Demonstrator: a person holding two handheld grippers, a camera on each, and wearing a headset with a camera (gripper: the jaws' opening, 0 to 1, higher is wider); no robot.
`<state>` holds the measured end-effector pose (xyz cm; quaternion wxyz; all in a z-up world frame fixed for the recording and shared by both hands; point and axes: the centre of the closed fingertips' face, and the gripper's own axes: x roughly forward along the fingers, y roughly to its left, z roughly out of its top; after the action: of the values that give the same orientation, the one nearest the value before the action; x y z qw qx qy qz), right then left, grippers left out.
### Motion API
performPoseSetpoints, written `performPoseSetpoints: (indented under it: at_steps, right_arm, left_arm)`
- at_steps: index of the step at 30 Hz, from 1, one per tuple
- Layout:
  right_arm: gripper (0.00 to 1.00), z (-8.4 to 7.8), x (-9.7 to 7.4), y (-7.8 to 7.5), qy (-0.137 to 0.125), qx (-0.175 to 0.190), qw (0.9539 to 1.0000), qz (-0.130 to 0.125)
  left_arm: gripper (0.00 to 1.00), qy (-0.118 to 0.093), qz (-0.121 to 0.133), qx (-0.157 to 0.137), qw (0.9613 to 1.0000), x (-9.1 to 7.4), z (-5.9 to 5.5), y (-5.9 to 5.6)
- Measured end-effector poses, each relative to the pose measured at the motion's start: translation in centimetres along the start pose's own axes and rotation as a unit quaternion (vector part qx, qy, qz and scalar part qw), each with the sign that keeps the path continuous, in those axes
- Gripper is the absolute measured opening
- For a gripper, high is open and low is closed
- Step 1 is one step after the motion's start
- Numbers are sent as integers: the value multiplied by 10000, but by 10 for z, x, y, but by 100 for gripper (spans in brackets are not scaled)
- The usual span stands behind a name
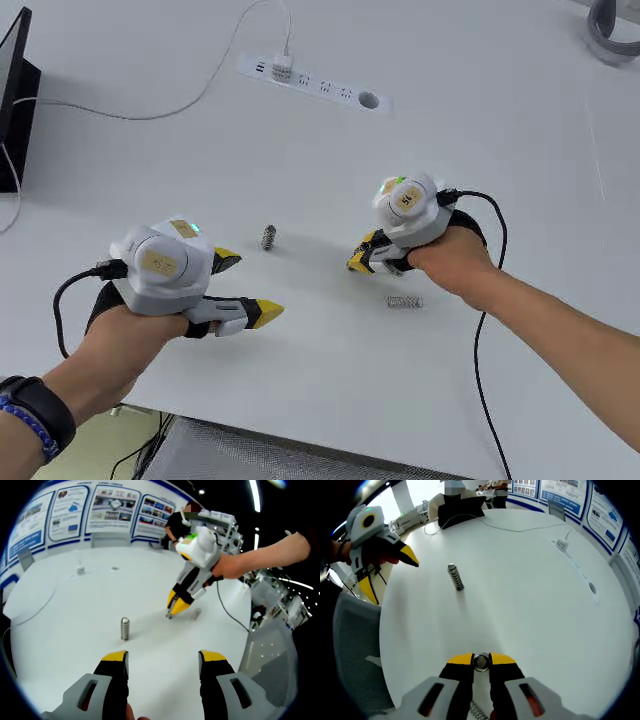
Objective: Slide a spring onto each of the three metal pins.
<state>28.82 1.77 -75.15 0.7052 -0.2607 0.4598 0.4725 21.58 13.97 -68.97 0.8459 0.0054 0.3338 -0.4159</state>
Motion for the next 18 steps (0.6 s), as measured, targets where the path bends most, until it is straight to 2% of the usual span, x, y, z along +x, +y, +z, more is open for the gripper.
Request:
performPoseSetpoints:
  at_steps: [18]
  right_arm:
    - [13, -4, 12, -1, -34, 199, 9998, -18]
  left_arm:
    - [58, 29, -2, 22, 10000, 0, 0, 1]
